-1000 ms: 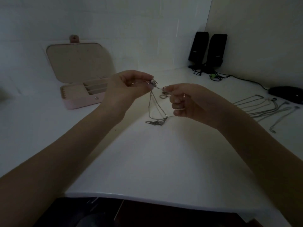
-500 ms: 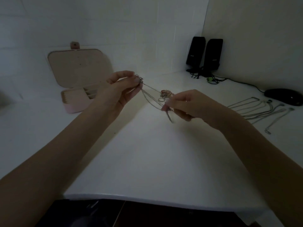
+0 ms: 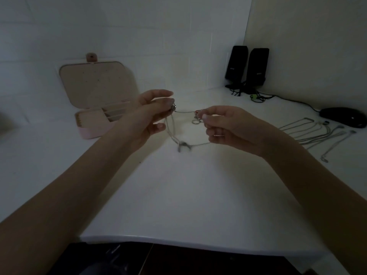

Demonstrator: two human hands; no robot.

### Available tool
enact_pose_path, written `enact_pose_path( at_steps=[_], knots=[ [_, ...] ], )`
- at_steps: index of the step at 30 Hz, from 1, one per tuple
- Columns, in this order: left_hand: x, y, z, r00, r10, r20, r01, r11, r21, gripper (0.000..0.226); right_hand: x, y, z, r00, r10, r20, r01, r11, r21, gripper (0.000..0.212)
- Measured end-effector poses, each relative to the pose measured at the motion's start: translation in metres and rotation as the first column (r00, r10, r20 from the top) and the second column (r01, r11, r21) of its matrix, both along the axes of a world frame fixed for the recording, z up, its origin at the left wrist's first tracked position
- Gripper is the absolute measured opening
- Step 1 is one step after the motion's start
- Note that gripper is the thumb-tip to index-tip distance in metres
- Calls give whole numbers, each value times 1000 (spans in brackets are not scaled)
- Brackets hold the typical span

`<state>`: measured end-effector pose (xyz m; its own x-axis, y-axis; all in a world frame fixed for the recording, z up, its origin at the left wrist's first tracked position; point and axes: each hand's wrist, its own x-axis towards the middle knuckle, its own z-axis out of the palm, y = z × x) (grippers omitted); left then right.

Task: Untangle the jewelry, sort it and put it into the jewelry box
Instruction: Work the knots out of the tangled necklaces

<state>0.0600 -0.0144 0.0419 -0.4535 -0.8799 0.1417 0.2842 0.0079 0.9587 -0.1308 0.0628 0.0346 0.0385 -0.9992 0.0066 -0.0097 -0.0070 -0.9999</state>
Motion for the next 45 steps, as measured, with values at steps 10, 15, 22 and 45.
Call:
enact_pose_path(
  at_steps=[10,15,22,45],
  knots=[
    [-1,3,-1,1000,12,6,-11,991,-135,20,7,0,-11,722,-91,-686,18,994,-112,14],
    [2,-6,-6,974,213,71,-199,966,-163,23,3,0,-12,802,-89,-590,44,995,-91,19],
    [-3,-13,-16,882,423,207,-245,788,-566,30,5,0,-12,934,-19,-356,17,1000,-8,21],
    [-14,6,-25,855,-35,518,227,922,-313,20,13,-1,-12,986,-110,-128,101,992,-73,25]
  ],
)
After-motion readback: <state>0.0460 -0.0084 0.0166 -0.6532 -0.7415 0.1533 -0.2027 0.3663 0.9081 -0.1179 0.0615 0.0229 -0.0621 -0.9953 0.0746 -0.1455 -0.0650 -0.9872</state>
